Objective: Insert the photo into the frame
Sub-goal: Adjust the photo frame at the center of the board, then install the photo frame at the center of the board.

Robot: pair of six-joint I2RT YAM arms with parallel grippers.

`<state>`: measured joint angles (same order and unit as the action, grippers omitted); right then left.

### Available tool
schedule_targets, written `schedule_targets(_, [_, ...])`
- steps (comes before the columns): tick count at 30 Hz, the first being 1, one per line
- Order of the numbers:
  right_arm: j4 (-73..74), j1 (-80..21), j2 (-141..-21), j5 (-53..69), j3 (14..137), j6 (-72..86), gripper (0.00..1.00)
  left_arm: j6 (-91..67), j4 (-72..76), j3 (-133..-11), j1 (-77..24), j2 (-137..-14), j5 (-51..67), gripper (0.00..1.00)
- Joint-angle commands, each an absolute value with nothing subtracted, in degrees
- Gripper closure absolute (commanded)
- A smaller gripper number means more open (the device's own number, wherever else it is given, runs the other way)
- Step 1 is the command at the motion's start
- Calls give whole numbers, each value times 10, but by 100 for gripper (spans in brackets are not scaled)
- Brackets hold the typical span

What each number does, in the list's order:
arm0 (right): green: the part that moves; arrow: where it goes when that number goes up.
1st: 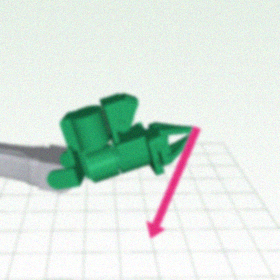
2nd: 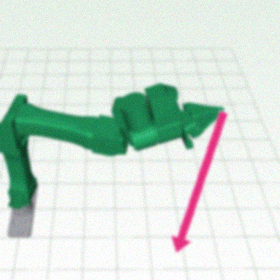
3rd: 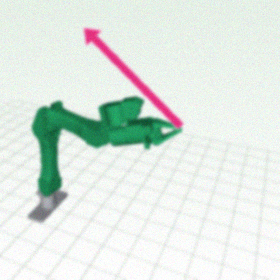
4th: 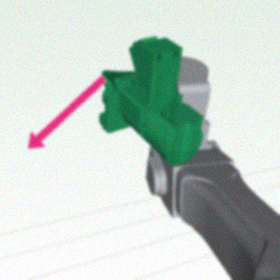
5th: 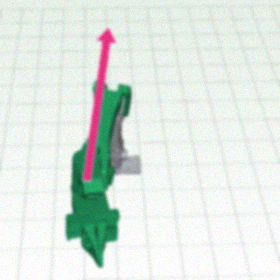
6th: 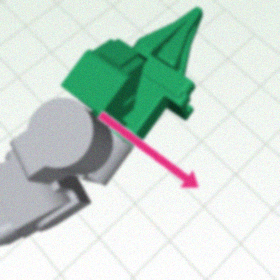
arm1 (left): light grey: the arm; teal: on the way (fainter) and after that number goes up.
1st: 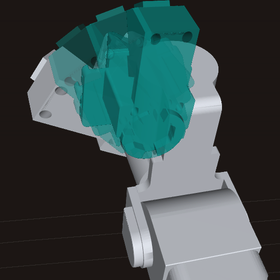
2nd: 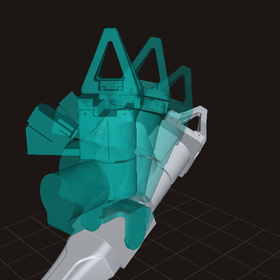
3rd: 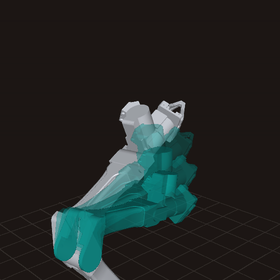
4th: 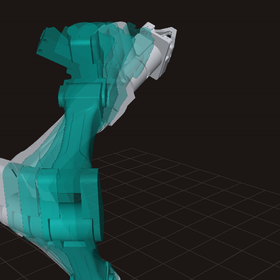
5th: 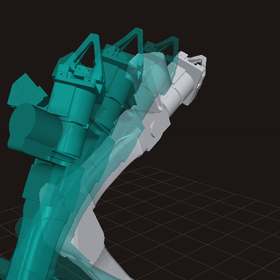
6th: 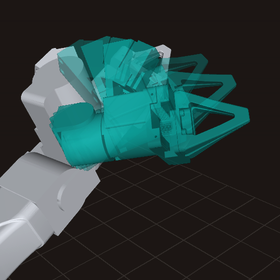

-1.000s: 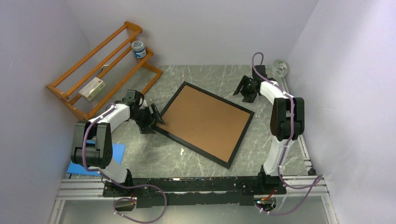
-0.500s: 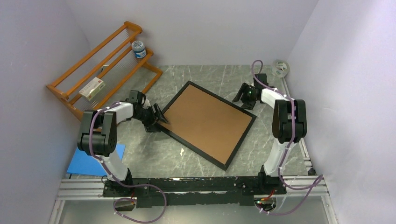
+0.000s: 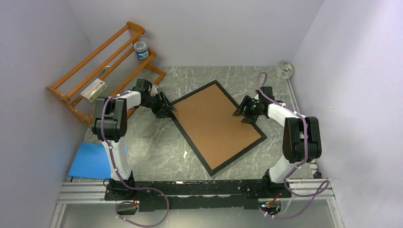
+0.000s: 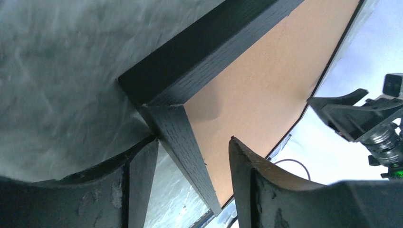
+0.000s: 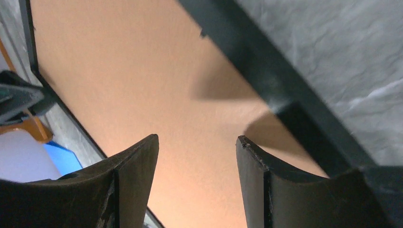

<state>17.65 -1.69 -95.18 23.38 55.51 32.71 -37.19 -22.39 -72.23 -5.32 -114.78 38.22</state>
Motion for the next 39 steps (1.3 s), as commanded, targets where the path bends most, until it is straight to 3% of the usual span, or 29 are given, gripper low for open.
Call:
schedule_targets(1, [197, -23, -902, 238, 558, 343, 36, -378, -194, -757, -58, -1155, 419, 41])
schedule_targets(5, [187, -38, -862, 212, 590, 339, 36, -365, -209, -738, -51, -1130, 365, 38])
schedule_targets(10, [179, -123, -945, 285, 674, 331, 39, -366, -207, -711, -46, -1112, 359, 43])
schedule_targets(17, [82, -275, -1091, 348, 800, 393, 67, -357, -211, -690, -45, -1113, 385, 62])
schedule_targets(22, [76, -341, -1197, 366, 903, 412, 75, -338, -234, -688, -45, -1120, 380, 69])
schedule_targets(26, [45, -369, -1246, 374, 927, 426, 77, -340, -233, -683, -45, -1128, 383, 69])
schedule_targets(34, [25, -371, -1284, 356, 937, 438, 80, -351, -195, -679, -45, -1137, 421, 55])
schedule_targets(39, [56, -370, -1301, 339, 941, 420, 81, -352, -210, -678, -45, -1155, 409, 59])
